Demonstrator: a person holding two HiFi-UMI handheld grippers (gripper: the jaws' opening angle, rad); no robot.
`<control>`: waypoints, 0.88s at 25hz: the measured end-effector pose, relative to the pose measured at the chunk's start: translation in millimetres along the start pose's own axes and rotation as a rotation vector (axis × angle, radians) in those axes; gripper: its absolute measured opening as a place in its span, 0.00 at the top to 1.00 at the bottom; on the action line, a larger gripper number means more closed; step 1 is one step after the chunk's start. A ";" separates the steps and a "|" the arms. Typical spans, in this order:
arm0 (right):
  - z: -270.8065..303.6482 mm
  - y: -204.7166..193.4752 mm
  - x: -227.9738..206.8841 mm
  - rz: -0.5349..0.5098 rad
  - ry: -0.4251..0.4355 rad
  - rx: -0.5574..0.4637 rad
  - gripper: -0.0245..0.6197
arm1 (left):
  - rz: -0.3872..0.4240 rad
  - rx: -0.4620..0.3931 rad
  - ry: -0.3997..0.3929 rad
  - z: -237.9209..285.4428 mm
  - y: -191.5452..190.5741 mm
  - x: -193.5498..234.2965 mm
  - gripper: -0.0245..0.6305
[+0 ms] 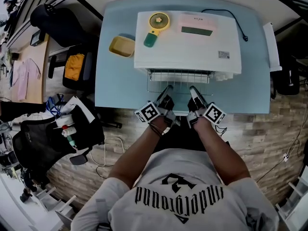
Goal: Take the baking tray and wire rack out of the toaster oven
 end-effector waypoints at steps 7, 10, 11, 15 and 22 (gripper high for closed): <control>-27.3 -23.1 9.9 -0.032 0.033 -0.014 0.96 | 0.001 0.045 0.002 -32.1 -20.5 -1.1 0.96; -36.6 -32.6 11.7 -0.031 0.023 0.002 0.96 | -0.002 0.051 -0.007 -43.3 -26.4 -2.3 0.96; -40.0 -36.3 12.3 -0.029 0.020 0.010 0.96 | -0.001 0.052 -0.012 -47.4 -28.2 -2.5 0.96; -51.0 -47.9 15.3 -0.037 0.030 0.035 0.96 | -0.005 0.056 -0.009 -60.6 -35.5 -1.9 0.96; -78.0 -65.7 12.0 -0.033 -0.030 0.073 0.96 | -0.053 0.052 0.020 -86.5 -53.6 -9.8 0.96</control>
Point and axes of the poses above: the fingertips, and each gripper's own axes: z forward along the fingers, x to its left, y out of its top, the point moved 3 cm from there along -z, backward along the fingers, and after that the axes turned 1 degree about -x, right-handed, at the moved point
